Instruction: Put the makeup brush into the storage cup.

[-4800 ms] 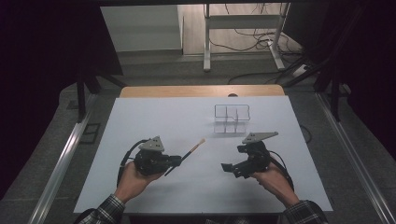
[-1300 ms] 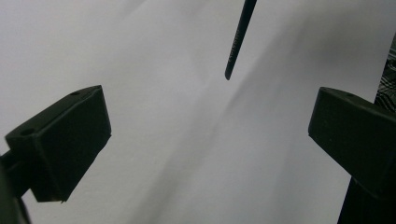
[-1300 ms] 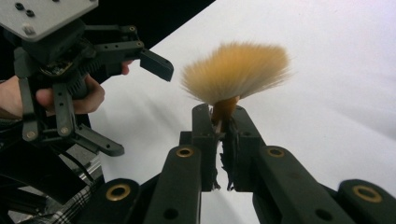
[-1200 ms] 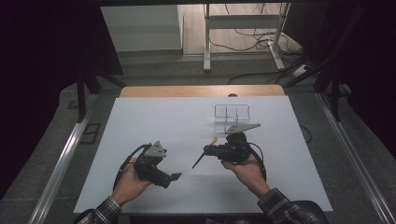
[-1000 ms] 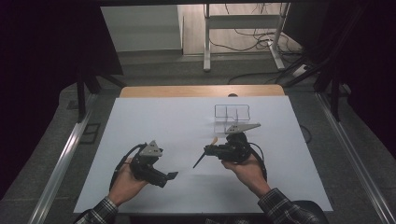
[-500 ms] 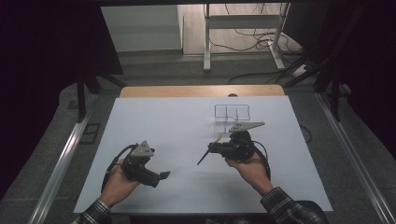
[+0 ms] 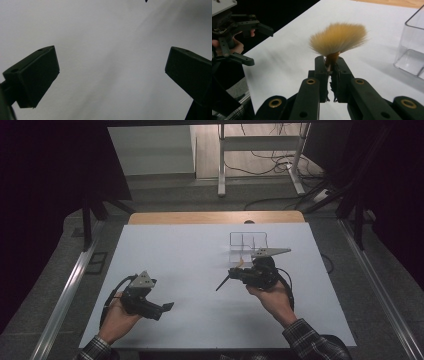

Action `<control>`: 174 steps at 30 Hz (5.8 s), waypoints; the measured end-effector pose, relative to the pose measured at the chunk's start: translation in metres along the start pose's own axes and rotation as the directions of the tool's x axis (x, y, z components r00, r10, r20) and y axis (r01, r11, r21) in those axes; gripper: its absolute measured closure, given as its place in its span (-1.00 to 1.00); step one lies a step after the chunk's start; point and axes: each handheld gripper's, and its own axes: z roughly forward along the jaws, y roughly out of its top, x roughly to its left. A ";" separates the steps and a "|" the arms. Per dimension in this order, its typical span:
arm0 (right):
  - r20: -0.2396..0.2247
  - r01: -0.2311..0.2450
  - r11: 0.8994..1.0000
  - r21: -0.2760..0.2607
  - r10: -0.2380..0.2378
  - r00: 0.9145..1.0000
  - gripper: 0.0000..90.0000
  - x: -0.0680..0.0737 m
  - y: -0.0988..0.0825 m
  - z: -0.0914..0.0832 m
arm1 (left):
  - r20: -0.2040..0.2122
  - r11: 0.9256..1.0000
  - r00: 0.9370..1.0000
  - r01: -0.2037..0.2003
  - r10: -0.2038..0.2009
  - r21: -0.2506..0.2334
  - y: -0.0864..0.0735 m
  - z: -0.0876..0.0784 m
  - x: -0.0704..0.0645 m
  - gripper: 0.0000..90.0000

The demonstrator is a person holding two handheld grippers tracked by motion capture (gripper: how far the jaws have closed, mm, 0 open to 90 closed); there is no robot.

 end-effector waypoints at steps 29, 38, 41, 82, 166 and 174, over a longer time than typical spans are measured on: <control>0.108 -0.006 0.999 -0.054 0.012 0.994 0.86 -0.029 0.007 -0.028 | -0.035 0.996 0.996 0.083 -0.083 -0.015 -0.031 -0.025 0.019 -1.00; 0.137 -0.019 0.997 -0.075 0.029 0.990 0.86 -0.039 0.008 -0.038 | -0.038 0.995 0.995 0.095 -0.096 -0.031 -0.039 -0.033 0.021 -1.00; 0.152 -0.020 0.996 -0.084 0.033 0.988 0.86 -0.044 0.009 -0.043 | -0.046 0.994 0.993 0.103 -0.105 -0.034 -0.042 -0.036 0.022 -1.00; 0.259 -0.034 0.987 -0.160 0.076 0.963 0.86 -0.079 0.022 -0.080 | -0.126 0.984 0.976 0.172 -0.175 -0.035 -0.066 -0.052 0.028 -1.00; 0.379 -0.021 0.991 -0.136 0.071 0.923 0.86 -0.133 0.039 -0.032 | -0.128 0.990 0.981 0.141 -0.143 -0.021 -0.064 -0.049 0.026 -1.00; 0.389 -0.012 0.994 -0.110 0.055 0.919 0.85 -0.134 0.035 -0.023 | -0.127 0.990 0.982 0.141 -0.142 -0.019 -0.064 -0.048 0.026 -1.00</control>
